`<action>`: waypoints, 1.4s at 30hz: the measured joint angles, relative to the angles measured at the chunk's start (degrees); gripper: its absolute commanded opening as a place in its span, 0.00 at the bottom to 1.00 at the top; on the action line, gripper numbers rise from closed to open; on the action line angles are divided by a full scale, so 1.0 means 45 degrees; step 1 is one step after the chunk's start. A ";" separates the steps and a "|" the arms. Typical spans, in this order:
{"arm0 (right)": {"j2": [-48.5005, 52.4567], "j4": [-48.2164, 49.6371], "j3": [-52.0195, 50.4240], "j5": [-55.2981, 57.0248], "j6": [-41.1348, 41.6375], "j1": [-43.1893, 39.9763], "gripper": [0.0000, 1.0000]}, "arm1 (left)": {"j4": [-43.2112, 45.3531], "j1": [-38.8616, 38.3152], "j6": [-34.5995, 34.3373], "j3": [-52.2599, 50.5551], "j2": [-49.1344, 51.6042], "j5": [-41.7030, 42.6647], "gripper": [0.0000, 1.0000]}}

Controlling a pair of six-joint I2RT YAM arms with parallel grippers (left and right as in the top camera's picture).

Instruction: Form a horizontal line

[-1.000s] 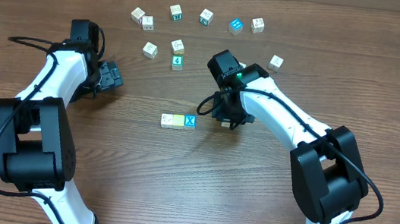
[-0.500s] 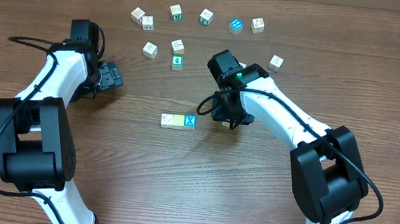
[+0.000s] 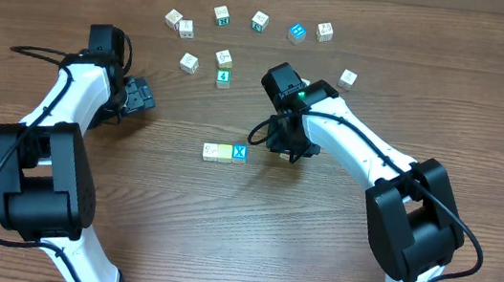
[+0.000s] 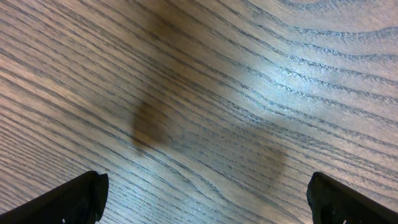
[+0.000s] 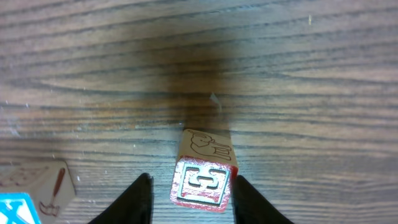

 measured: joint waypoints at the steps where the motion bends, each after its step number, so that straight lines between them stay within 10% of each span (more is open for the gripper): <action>1: 0.0000 0.0015 0.0000 0.0015 -0.0053 0.0000 0.45 | 0.0000 0.0000 0.0000 0.0000 0.0000 0.0000 1.00; 6: 0.0000 0.0117 -0.0063 0.0005 0.0010 0.0000 0.31 | -0.0005 0.0000 0.0000 0.0005 0.0000 0.0000 1.00; 26: 0.0000 0.0223 -0.0107 0.0364 0.1117 -0.0005 0.46 | -0.0005 0.0000 0.0000 0.0000 0.0000 0.0000 1.00; 42: 0.0000 0.0675 -0.0559 0.0452 0.1821 -0.0005 0.29 | 0.0000 0.0000 0.0000 0.0000 0.0000 0.0000 1.00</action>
